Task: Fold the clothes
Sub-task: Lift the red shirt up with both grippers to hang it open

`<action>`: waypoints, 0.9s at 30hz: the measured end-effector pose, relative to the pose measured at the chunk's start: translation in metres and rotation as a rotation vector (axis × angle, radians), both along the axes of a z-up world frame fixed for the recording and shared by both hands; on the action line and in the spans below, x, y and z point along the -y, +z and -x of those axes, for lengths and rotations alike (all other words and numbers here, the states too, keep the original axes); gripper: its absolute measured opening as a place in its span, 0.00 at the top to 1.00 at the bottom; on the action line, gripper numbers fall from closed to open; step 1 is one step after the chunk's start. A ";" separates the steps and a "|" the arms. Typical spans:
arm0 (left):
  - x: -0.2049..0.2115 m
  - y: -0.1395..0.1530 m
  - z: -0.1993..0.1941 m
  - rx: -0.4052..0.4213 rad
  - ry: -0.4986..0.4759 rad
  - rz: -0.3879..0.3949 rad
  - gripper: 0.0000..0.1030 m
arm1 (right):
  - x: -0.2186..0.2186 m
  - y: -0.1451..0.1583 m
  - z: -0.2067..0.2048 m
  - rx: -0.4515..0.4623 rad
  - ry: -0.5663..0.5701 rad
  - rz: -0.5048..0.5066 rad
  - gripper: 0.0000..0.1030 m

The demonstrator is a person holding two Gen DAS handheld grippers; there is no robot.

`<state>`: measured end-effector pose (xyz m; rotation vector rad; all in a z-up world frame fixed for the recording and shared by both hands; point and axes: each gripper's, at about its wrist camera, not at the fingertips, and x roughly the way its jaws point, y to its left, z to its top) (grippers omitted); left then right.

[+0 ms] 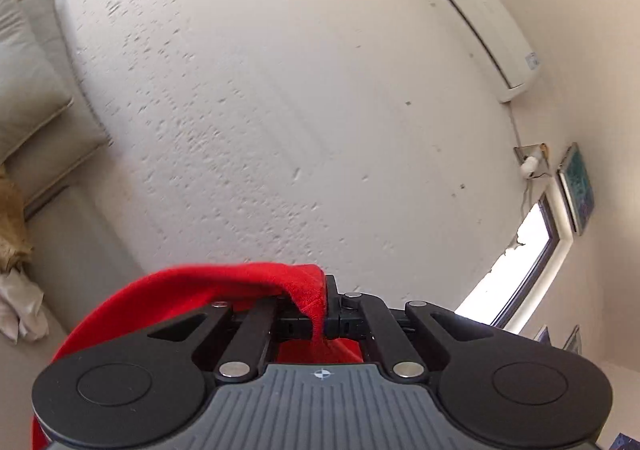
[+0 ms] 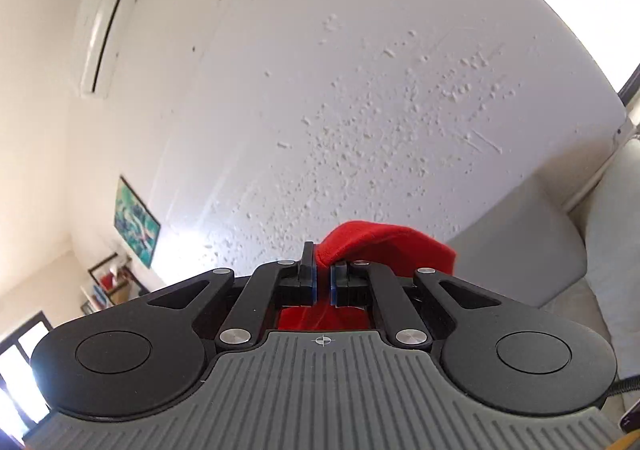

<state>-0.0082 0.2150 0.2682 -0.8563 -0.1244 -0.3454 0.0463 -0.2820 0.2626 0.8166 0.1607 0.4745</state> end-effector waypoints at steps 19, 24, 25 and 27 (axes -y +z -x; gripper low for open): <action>0.024 -0.053 -0.152 -0.429 -0.034 -0.184 1.00 | -0.019 -0.023 -0.087 -0.144 -0.113 0.281 0.95; 0.025 -0.028 -0.191 -0.295 0.018 -0.202 1.00 | -0.024 -0.023 -0.158 -0.113 -0.187 0.293 0.95; 0.029 -0.014 -0.190 -0.239 0.036 -0.236 1.00 | -0.021 -0.012 -0.159 -0.064 -0.196 0.286 0.95; 0.040 0.003 -0.178 -0.169 0.053 -0.283 1.00 | -0.017 0.009 -0.161 0.029 -0.211 0.275 0.95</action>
